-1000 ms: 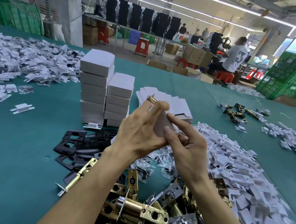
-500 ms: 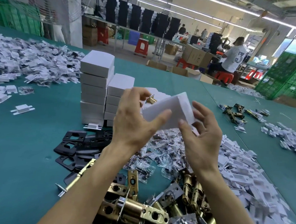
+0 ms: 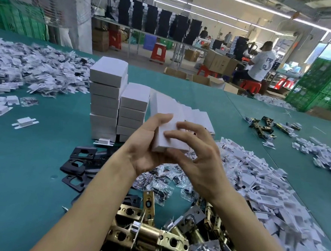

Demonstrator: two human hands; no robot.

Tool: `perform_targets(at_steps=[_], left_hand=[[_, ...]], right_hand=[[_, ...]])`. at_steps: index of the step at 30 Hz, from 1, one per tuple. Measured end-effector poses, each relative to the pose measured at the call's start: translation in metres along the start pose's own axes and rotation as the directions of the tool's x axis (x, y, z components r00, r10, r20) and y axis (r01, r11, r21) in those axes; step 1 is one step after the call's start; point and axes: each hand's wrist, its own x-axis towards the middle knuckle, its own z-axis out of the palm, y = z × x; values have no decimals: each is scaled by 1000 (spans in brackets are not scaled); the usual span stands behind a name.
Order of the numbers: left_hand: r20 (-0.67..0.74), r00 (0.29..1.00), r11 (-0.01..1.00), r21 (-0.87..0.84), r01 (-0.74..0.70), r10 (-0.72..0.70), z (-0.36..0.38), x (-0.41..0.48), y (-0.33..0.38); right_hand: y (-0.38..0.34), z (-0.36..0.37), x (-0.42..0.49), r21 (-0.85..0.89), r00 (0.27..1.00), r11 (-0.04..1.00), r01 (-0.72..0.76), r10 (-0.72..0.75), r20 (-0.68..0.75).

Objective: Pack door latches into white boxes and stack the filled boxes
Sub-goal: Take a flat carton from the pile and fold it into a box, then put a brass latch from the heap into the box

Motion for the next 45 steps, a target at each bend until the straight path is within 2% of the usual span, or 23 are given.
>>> perform_targets(at_steps=[2,4,7,9,11,13,15,16,18,20,21,22,24,26,27,30,33,36,40,43,45], left_hand=[[-40,999,1000,5,-17,18,1,1,-1],[-143,987,997,35,-68,73,3,2,-2],[-334,902,952,227,-206,275,-4,5,-2],[-354,843,897,333,-291,405,-9,4,4],[-334,815,862,365,-351,473,-10,1,9],[-327,790,834,401,-380,518,-10,-2,13],[-313,761,795,449,-408,568,-11,-3,14],[-302,750,775,474,-418,589,-12,-2,14],[-284,735,741,525,-418,616,-13,-2,13],[-268,729,709,581,-400,630,-15,-2,13],[-259,726,690,611,-387,637,-17,-1,12],[-249,726,672,638,-375,641,-18,-1,11],[-223,729,643,674,-364,647,-18,2,8],[-206,730,623,695,-360,652,-17,6,5],[-198,730,610,709,-355,654,-16,7,4],[-173,742,584,739,-337,647,-15,9,1],[-165,754,584,741,-331,636,-15,10,-2],[-157,767,593,735,-330,622,-17,11,-4],[-149,769,576,752,-320,621,-17,12,-7],[-137,772,574,751,-328,620,-18,13,-9],[-128,776,575,747,-334,617,-17,14,-10]], right_hand=[[2,1,1,-86,1000,996,28,-29,-4],[5,2,2,-115,999,993,10,-6,41],[10,-4,3,84,978,983,-161,147,147],[16,-8,2,141,940,949,-284,246,236],[23,-11,-2,47,875,921,-387,350,335],[27,-8,-6,-101,766,890,-444,436,472],[26,-1,-9,-205,664,877,-435,466,585],[25,2,-9,-229,643,876,-424,469,606],[24,4,-6,-272,673,867,-418,496,548],[30,-1,-3,-379,727,822,-426,560,397],[35,-7,-2,-452,730,781,-431,596,334],[41,-13,-2,-528,709,732,-430,636,304],[51,-25,-3,-646,616,639,-418,722,316],[55,-35,-7,-704,536,578,-412,779,325],[54,-37,-9,-715,518,565,-413,791,326],[50,-42,-12,-710,479,579,-401,793,376],[44,-48,-15,-631,424,658,-410,750,507],[41,-50,-18,-603,431,687,-405,725,537],[42,-44,-23,-584,538,701,-409,702,466],[46,-45,-21,-568,588,737,-367,657,472],[49,-50,-19,-515,618,758,-401,639,458]])
